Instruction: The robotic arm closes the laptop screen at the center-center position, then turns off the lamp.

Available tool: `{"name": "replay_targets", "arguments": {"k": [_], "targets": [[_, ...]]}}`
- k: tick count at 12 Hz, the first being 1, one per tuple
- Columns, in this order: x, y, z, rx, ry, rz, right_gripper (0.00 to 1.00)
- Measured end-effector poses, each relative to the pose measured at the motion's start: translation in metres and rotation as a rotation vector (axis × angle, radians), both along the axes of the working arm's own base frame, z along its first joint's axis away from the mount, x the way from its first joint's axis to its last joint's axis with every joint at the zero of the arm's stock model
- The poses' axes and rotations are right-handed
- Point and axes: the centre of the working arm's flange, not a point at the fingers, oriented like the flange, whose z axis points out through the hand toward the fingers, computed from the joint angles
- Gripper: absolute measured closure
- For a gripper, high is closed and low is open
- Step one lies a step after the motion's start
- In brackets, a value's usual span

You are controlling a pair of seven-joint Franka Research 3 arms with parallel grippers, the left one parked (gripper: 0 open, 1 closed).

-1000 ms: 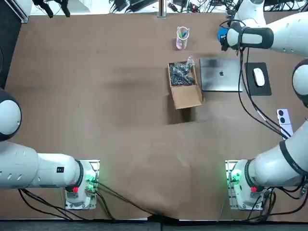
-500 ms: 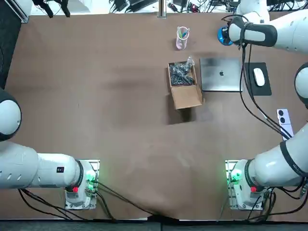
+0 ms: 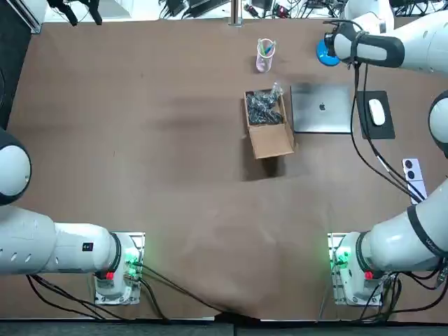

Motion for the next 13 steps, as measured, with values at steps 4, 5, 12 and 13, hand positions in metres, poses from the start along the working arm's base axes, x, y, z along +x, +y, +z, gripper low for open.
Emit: {"name": "replay_targets", "arguments": {"k": [4, 5, 12, 13], "targets": [[-0.003, 0.021, 0.000, -0.102, -0.089, -0.126, 0.98], [-0.004, 0.027, 0.000, -0.113, -0.109, -0.144, 0.98], [-0.002, 0.086, -0.008, -0.183, -0.204, -0.183, 0.98], [0.000, 0.093, -0.015, -0.210, -0.216, -0.194, 0.98]]}}
